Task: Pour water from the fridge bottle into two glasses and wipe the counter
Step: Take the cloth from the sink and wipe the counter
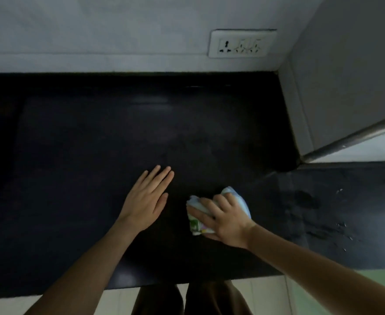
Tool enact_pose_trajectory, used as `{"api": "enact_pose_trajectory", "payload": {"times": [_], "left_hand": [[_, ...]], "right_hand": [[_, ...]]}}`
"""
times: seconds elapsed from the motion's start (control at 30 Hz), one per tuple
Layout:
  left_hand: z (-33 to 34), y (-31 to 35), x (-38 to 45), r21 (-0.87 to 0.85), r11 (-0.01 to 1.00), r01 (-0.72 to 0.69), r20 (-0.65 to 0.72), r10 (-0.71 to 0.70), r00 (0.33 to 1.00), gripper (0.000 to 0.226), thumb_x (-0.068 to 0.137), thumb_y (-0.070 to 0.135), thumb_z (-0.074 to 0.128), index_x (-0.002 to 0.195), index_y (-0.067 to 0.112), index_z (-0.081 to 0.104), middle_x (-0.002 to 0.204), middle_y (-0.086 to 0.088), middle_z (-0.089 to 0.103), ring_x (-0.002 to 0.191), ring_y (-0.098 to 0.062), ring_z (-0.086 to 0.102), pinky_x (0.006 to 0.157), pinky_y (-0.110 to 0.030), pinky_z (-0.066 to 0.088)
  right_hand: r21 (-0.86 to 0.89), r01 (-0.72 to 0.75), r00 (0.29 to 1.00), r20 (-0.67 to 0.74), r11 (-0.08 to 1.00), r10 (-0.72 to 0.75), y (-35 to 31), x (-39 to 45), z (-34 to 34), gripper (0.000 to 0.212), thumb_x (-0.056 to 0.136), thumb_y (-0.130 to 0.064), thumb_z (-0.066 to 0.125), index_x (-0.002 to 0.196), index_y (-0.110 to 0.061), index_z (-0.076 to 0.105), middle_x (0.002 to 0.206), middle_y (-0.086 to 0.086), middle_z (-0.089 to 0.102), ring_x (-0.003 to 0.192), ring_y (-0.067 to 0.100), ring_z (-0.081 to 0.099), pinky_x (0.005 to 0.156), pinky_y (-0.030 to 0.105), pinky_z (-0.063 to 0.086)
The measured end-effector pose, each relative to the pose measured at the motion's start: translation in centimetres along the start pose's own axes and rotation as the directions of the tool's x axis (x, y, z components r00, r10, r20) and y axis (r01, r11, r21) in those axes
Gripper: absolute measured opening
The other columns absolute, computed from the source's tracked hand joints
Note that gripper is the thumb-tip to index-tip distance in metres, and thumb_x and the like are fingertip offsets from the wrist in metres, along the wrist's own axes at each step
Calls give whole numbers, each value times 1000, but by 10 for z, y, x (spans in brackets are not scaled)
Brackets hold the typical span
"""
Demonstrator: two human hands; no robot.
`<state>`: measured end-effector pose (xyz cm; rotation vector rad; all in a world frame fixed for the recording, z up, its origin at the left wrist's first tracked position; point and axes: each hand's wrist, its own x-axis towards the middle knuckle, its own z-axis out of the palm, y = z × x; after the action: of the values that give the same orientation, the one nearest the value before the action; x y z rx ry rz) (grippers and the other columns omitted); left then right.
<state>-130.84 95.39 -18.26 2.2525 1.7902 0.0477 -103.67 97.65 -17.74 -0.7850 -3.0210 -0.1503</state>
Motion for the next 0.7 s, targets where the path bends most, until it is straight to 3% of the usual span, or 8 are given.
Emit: {"api": "enact_pose_trajectory", "payload": {"times": [0.17, 0.3, 0.37, 0.43, 0.5, 0.57, 0.63, 0.7], "left_hand": [[1, -12, -36, -49, 981, 190, -61, -192, 979, 52, 98, 33, 26, 149, 21, 25, 156, 5, 23, 147, -14, 11, 120, -36, 9], [0, -16, -40, -194, 883, 428, -171, -460, 871, 53, 98, 32, 28, 147, 12, 33, 155, 2, 27, 145, -14, 16, 120, -36, 9], [0, -19, -45, -184, 883, 432, -183, -463, 867, 53, 98, 32, 28, 146, 12, 34, 154, 1, 29, 145, -14, 17, 120, -35, 9], [0, -25, -54, -178, 879, 443, -191, -473, 860, 53, 98, 31, 29, 146, 11, 36, 153, 0, 31, 144, -16, 19, 120, -36, 9], [0, -37, -68, -182, 846, 501, -207, -531, 822, 53, 97, 32, 29, 145, 10, 38, 152, -3, 34, 144, -19, 23, 120, -37, 10], [-2, -53, -85, -199, 803, 562, -222, -595, 772, 54, 97, 32, 28, 144, 9, 39, 151, -5, 36, 143, -21, 25, 119, -38, 12], [-3, -66, -100, -211, 788, 578, -227, -615, 755, 54, 96, 32, 28, 144, 10, 39, 151, -6, 38, 143, -23, 26, 119, -40, 13], [-4, -71, -106, -216, 794, 568, -232, -607, 760, 52, 96, 30, 30, 144, 11, 40, 150, -6, 40, 142, -23, 28, 119, -38, 12]], "right_hand": [[2, -140, 983, -122, 990, 139, 91, 55, 19, 62, 83, -52, 53, 138, -26, 45, 111, 12, 60, 80, 34, 52, 73, 44, 40], [-99, -408, 913, -27, 907, 408, 151, 115, 17, 62, 88, -52, 33, 137, -19, 50, 108, 19, 56, 79, 38, 51, 67, 43, 42], [-122, -581, 810, 5, 804, 586, 142, 138, 13, 62, 90, -53, 28, 139, -20, 47, 112, 20, 54, 82, 39, 51, 69, 43, 40], [-110, -607, 793, -24, 787, 608, 103, 152, 13, 58, 91, -52, 33, 136, -18, 47, 110, 18, 54, 82, 36, 51, 68, 41, 39], [-50, -432, 902, -41, 901, 430, 39, 153, 7, 60, 87, -52, 38, 134, -18, 51, 108, 12, 56, 79, 32, 50, 70, 41, 38], [56, -112, 993, -41, 992, 114, -29, 135, -1, 62, 86, -53, 41, 139, -21, 48, 116, 5, 56, 78, 30, 50, 76, 45, 38], [69, 259, 966, -37, 963, -257, -67, 111, -7, 62, 90, -54, 38, 145, -25, 40, 130, 2, 54, 82, 30, 52, 80, 46, 39], [42, 509, 860, -67, 860, -506, -63, 105, -5, 63, 91, -54, 36, 147, -27, 37, 136, 1, 51, 88, 28, 50, 80, 44, 41]]}}
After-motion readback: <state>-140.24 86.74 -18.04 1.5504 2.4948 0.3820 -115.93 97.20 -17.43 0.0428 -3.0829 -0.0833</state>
